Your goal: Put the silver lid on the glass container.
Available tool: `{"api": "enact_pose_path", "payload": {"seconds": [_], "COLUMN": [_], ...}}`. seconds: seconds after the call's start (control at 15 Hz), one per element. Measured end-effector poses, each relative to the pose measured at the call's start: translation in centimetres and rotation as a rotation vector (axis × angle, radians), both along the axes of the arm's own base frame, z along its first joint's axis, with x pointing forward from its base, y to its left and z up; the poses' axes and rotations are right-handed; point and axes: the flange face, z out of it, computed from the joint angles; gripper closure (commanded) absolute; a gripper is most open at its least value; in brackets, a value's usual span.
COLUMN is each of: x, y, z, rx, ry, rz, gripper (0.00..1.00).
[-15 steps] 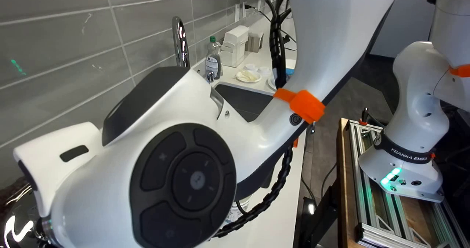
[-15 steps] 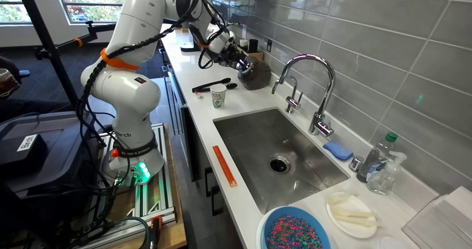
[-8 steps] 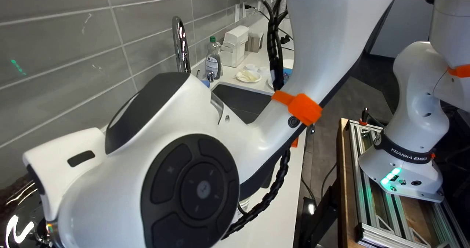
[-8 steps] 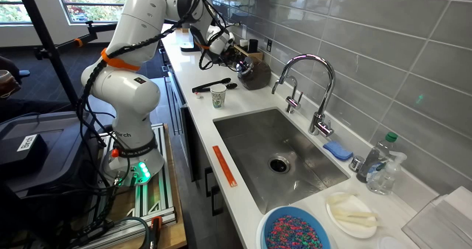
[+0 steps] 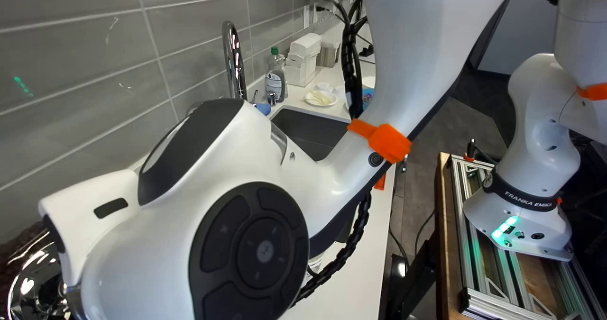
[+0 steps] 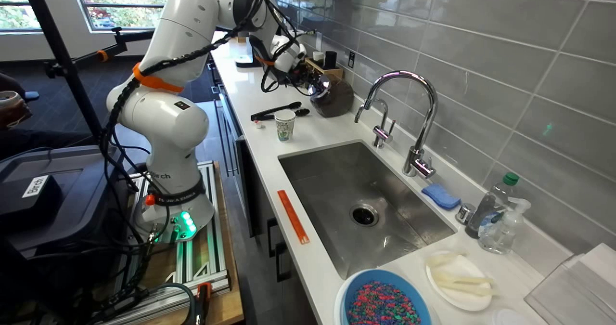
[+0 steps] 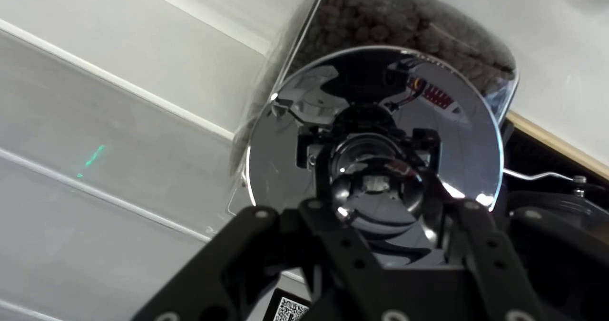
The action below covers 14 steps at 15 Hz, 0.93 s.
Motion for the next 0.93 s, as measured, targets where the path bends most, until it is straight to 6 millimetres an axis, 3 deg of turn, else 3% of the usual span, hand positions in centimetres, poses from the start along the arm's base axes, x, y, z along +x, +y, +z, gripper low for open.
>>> {"api": "enact_pose_path", "payload": {"seconds": [0.93], "x": [0.63], "y": [0.24], "z": [-0.32], "rx": [0.007], "ry": [0.009], "rz": [-0.010], "gripper": [0.79]}}
